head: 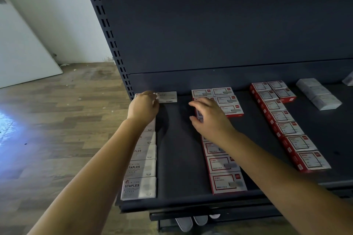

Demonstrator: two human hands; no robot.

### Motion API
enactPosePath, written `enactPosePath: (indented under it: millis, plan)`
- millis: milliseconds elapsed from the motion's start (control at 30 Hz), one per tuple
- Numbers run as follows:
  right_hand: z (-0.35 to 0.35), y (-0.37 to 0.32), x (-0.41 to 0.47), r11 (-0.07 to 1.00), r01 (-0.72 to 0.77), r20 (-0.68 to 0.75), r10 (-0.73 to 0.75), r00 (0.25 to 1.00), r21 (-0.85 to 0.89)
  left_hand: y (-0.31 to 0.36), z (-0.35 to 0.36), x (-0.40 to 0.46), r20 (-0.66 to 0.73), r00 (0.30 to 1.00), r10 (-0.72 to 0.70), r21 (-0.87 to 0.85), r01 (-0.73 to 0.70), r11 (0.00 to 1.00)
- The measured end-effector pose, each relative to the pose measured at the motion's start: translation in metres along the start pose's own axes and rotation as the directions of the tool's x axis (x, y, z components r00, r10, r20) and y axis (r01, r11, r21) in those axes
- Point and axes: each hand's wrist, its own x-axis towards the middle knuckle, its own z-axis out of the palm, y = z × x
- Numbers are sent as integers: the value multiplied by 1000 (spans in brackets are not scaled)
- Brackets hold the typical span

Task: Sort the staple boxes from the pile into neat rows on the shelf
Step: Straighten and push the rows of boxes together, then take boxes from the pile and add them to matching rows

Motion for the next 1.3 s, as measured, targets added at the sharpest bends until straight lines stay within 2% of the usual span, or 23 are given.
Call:
enactPosePath:
  millis: [133,200,333,600,733,900,1200,1300]
  plan:
    - [-5,4,-8,998,43,-6,-43,999,-55,22,-9,-31,-50,992,118,-16,-119,993]
    - [-7,9,-14,994,52,8,-51,999,-97,43,-9,-46,-32,979,202,-12,-202,979]
    - [-19,32,-30,992,40,25,-37,999,-123,98,-5,-64,17,959,282,-7,-282,960]
    - [-82,119,-77,994,42,-78,-50,996,-102,218,18,-70,18,951,309,-61,-307,950]
    - [-121,175,-101,995,42,-126,-53,991,-88,288,40,-68,28,925,380,-27,-379,925]
    - [-161,240,-124,993,62,-215,-83,973,-103,365,71,-57,53,903,426,-69,-422,904]
    - [-207,361,-155,990,-54,-269,16,963,-133,467,127,-36,114,890,442,-128,-428,895]
    - [-230,398,-155,984,-131,-350,82,933,-117,497,142,-26,154,893,423,-146,-403,904]
